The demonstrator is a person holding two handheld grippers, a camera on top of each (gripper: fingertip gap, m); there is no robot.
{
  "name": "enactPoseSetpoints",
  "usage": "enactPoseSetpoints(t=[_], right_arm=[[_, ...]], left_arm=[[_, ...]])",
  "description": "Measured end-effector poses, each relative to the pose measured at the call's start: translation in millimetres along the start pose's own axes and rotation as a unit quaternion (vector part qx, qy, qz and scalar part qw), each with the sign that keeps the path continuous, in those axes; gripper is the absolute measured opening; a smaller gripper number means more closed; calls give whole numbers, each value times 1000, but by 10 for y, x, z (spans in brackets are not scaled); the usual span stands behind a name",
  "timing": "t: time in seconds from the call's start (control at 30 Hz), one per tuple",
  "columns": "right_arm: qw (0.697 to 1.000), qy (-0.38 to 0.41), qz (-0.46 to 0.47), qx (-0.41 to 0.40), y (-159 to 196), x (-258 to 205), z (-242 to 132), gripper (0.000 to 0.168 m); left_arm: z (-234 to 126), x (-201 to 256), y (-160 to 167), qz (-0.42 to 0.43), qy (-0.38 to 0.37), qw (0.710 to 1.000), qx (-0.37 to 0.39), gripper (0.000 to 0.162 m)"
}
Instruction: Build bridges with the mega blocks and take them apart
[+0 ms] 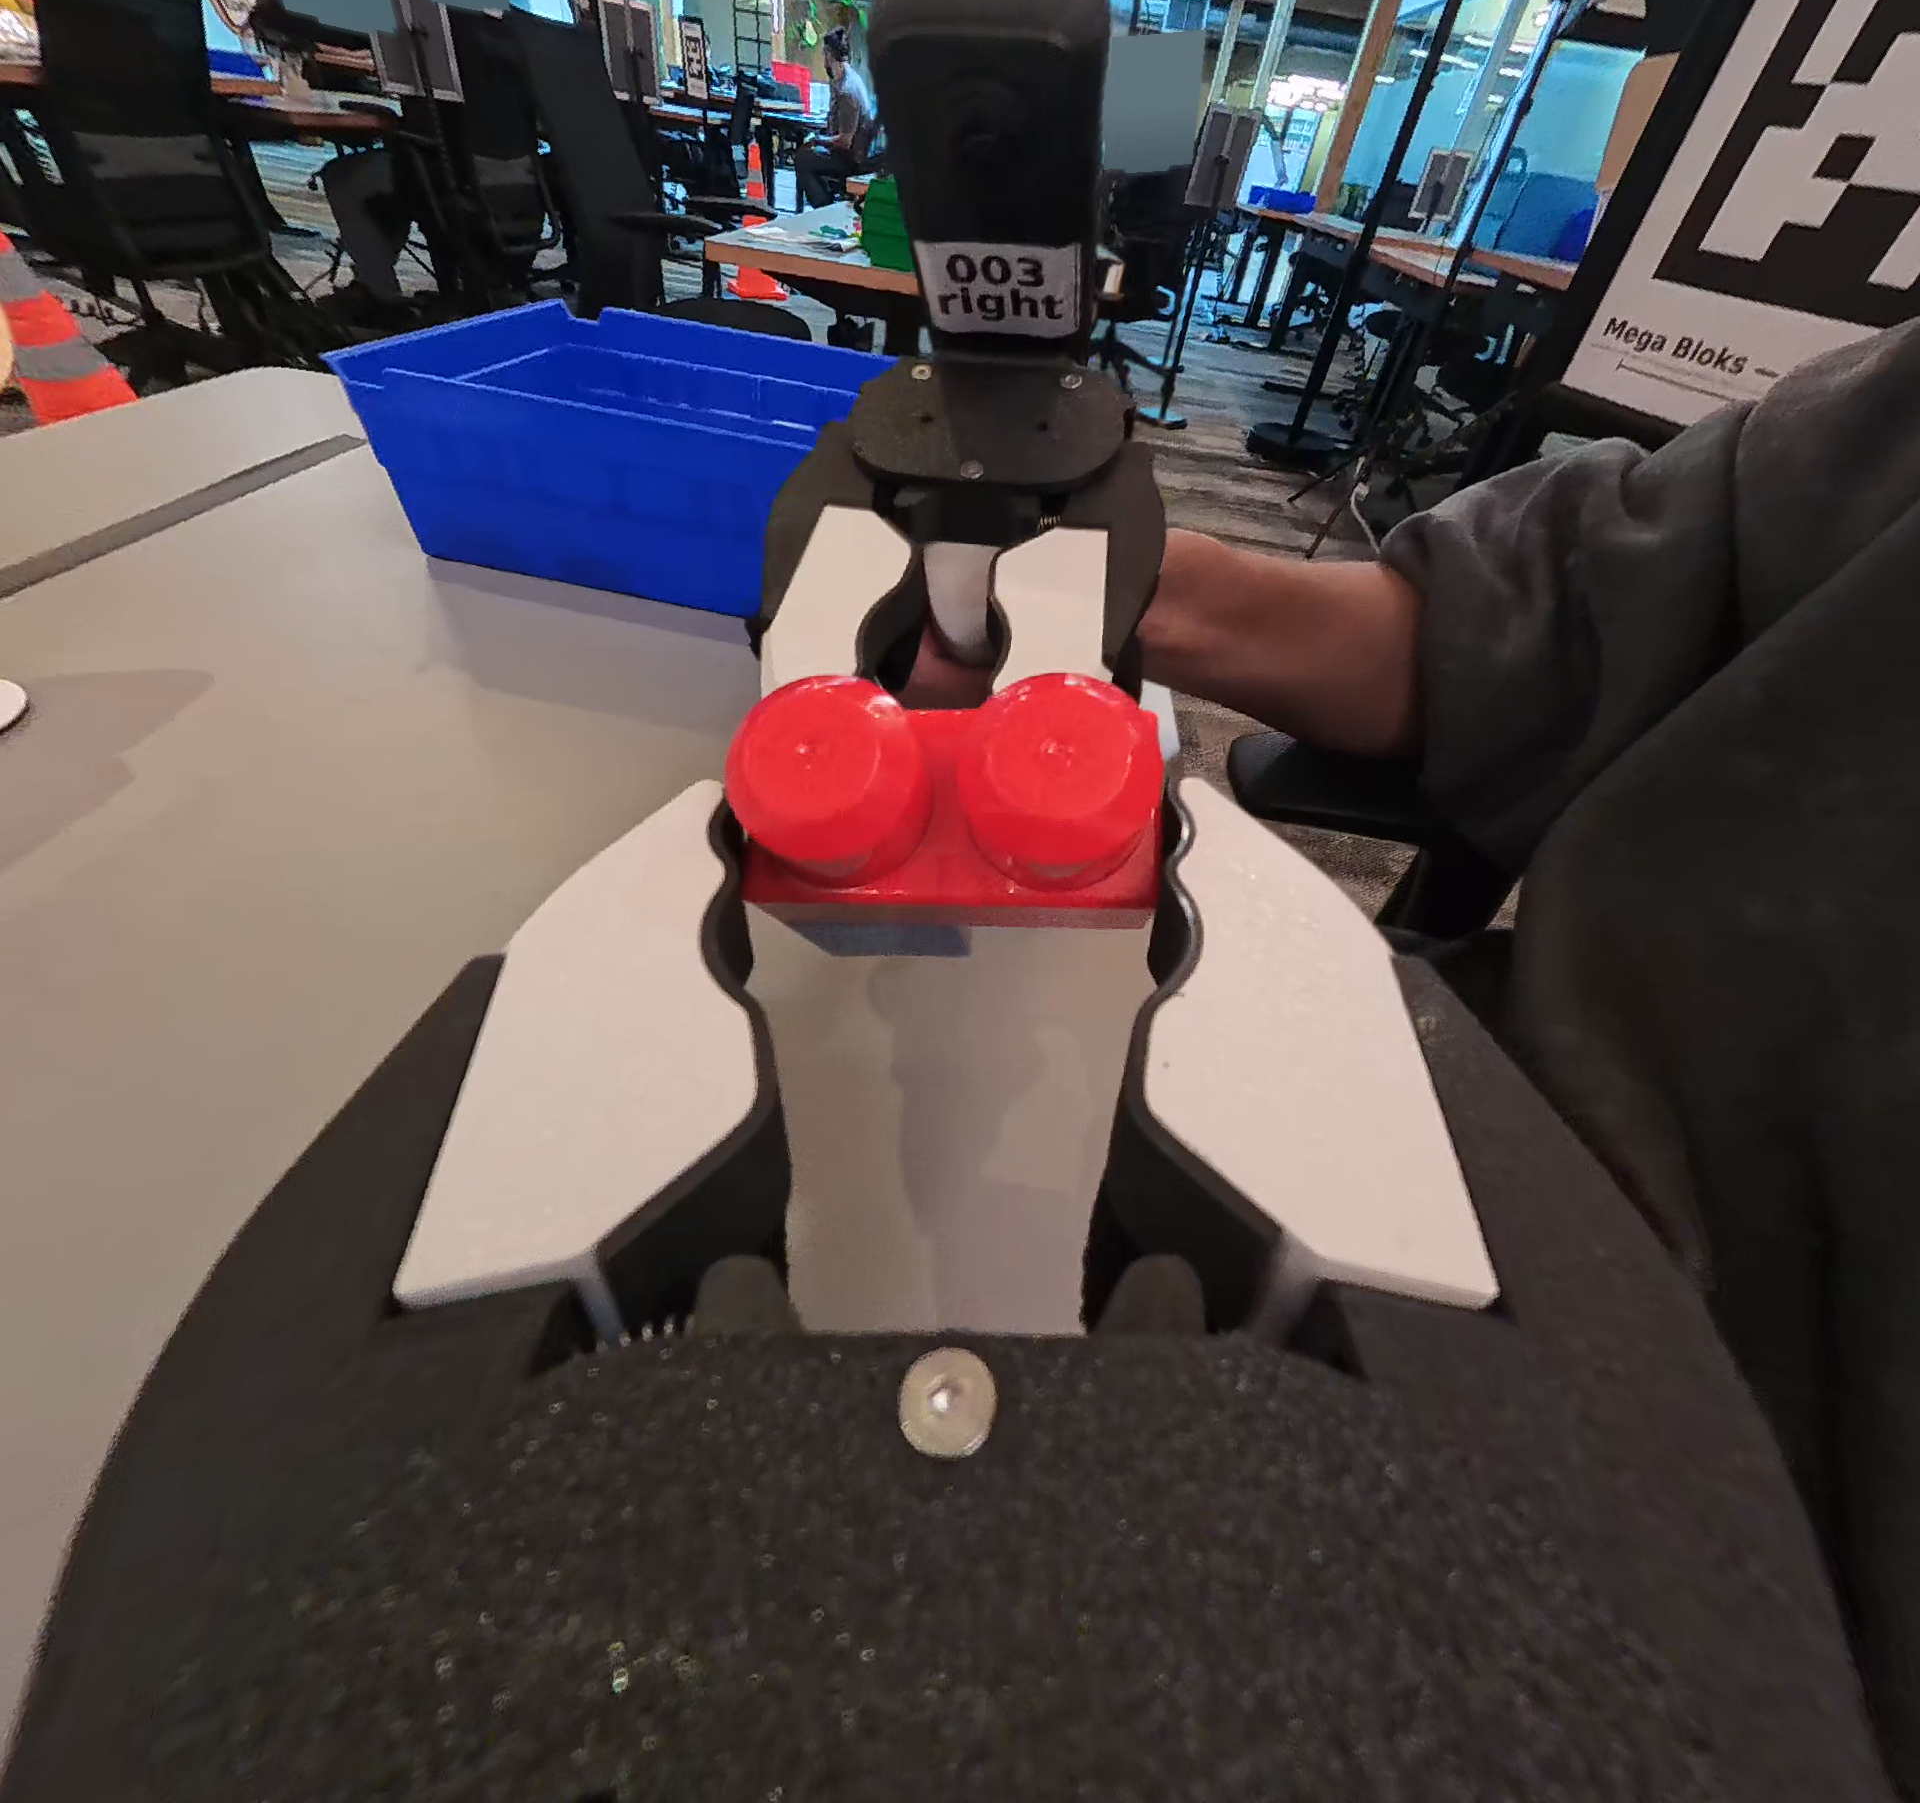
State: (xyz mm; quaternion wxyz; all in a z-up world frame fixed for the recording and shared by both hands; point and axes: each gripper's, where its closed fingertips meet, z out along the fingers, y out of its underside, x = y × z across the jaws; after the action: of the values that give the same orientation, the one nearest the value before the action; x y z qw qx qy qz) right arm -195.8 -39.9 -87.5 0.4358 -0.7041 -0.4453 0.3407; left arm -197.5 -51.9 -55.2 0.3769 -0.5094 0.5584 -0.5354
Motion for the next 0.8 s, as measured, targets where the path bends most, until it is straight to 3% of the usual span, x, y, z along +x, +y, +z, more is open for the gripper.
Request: enactPoseSetpoints(t=[0.57, 0.8], right_arm=[[999, -34, 16, 21, 13, -85, -56, 35], [1000, -4, 21, 17, 93, -24, 49, 34]], left_arm=[[91, 79, -180, -20, 3, 997, 68, 74], [86, -21, -264, -43, -23, 992, 112, 75]])
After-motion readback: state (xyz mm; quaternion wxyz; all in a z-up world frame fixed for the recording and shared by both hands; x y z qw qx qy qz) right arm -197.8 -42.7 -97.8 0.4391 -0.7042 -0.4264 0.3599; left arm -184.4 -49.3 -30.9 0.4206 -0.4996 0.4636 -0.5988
